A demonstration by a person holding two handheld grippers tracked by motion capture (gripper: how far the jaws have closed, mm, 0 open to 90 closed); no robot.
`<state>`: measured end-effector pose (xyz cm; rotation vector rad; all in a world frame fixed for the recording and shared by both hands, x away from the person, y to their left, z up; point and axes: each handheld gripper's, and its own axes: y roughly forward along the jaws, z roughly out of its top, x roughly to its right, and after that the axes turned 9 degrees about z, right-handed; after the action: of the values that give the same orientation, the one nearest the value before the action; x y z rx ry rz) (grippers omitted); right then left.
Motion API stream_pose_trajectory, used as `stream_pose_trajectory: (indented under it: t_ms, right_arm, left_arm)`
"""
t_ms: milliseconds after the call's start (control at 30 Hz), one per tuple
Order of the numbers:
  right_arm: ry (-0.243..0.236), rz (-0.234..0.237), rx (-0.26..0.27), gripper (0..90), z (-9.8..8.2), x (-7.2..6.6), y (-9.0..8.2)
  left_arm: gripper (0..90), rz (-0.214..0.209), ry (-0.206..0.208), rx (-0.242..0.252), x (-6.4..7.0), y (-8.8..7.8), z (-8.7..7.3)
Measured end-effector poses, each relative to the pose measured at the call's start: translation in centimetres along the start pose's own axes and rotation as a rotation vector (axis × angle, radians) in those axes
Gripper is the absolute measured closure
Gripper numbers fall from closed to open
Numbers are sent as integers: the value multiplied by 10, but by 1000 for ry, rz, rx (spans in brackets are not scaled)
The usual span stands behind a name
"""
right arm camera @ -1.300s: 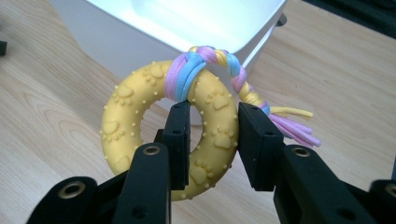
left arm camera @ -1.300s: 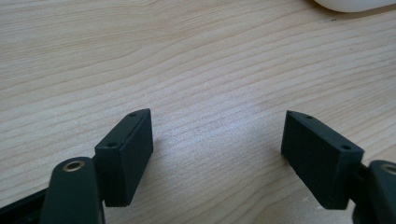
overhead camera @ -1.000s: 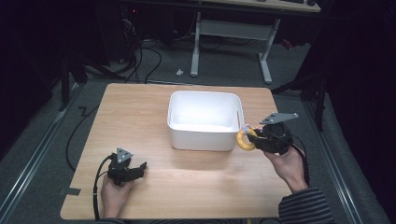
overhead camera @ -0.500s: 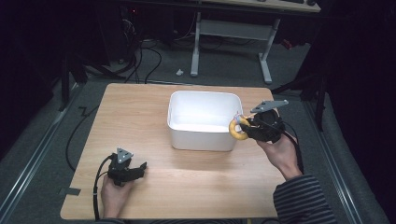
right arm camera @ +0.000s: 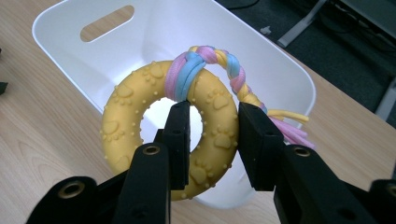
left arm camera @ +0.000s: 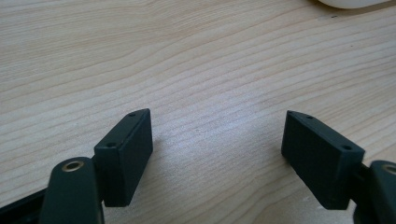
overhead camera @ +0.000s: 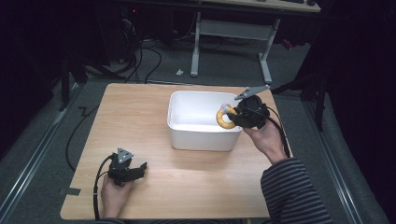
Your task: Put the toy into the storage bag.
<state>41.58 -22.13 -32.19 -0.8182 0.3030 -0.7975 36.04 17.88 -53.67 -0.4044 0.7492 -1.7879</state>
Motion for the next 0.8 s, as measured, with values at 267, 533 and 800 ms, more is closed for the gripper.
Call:
stream_pose_trajectory:
  t_ms: [267,533,800]
  right_arm:
    - [28,18,-4,664,7,6,17]
    - [53,25,-33,664,9,10,29]
    - [44,22,-59,664,10,8,45]
  left_arm:
    - [252,0,0,0,0,0,0]
    - [252,0,0,0,0,0,0]
    - [252,0,1,0,0,0,0]
